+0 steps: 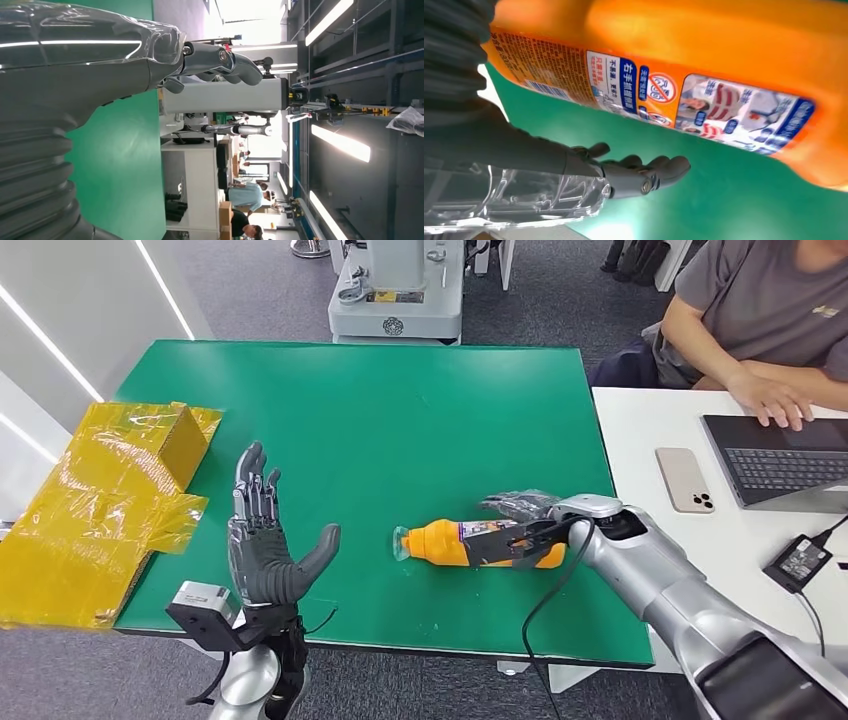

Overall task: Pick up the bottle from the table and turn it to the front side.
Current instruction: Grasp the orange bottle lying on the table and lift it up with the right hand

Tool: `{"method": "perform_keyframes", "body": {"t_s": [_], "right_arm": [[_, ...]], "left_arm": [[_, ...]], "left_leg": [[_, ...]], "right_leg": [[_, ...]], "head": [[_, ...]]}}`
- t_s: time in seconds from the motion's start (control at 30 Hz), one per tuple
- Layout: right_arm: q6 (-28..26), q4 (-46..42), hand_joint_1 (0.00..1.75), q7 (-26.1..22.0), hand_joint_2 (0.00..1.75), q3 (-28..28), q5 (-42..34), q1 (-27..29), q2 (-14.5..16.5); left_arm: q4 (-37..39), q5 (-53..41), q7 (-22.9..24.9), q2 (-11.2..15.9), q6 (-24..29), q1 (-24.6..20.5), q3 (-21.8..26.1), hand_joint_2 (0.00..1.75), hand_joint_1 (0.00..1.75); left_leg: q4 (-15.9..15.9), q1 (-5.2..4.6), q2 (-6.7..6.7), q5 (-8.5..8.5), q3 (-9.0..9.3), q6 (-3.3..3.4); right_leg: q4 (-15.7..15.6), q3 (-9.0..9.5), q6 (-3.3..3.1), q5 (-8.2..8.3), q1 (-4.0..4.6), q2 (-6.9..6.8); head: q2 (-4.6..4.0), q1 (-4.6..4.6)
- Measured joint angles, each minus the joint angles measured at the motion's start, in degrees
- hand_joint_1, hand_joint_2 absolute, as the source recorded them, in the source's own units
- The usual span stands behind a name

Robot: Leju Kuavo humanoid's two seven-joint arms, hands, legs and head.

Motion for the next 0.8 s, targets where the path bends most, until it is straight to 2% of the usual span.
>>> {"method": "perform_keyframes", "body": {"t_s": [0.53,0.67,0.8], "right_arm": [[0.2,5.2,0.0,1.4,1.75,5.7,-4.1,-1.3,-0.7],[-1.3,5.8,1.75,1.4,1.75,6.3,-4.9,-1.3,-0.9],[-3.0,6.5,1.75,0.6,1.75,6.9,-5.0,-1.3,-0.9]], "left_arm": [[0.4,0.5,-0.1,0.7,1.0,0.0,0.0,1.75,0.0],[0.4,0.5,-0.1,0.7,1.2,0.0,0.0,1.75,0.0],[0.4,0.5,-0.1,0.7,1.4,0.2,0.0,1.75,0.0]], "left_leg": [[0.0,0.01,0.01,-0.02,0.02,0.01],[0.0,0.01,0.01,-0.02,0.02,0.01],[0.0,0.01,0.03,-0.02,0.03,0.01]], "right_leg": [[0.0,0.0,0.0,-0.01,0.0,0.02],[0.0,0.0,0.0,-0.01,0.0,0.02],[0.0,0.01,0.0,-0.01,0.0,0.04]], "head": [[0.0,-0.01],[0.0,-0.01],[0.0,0.0]]}}
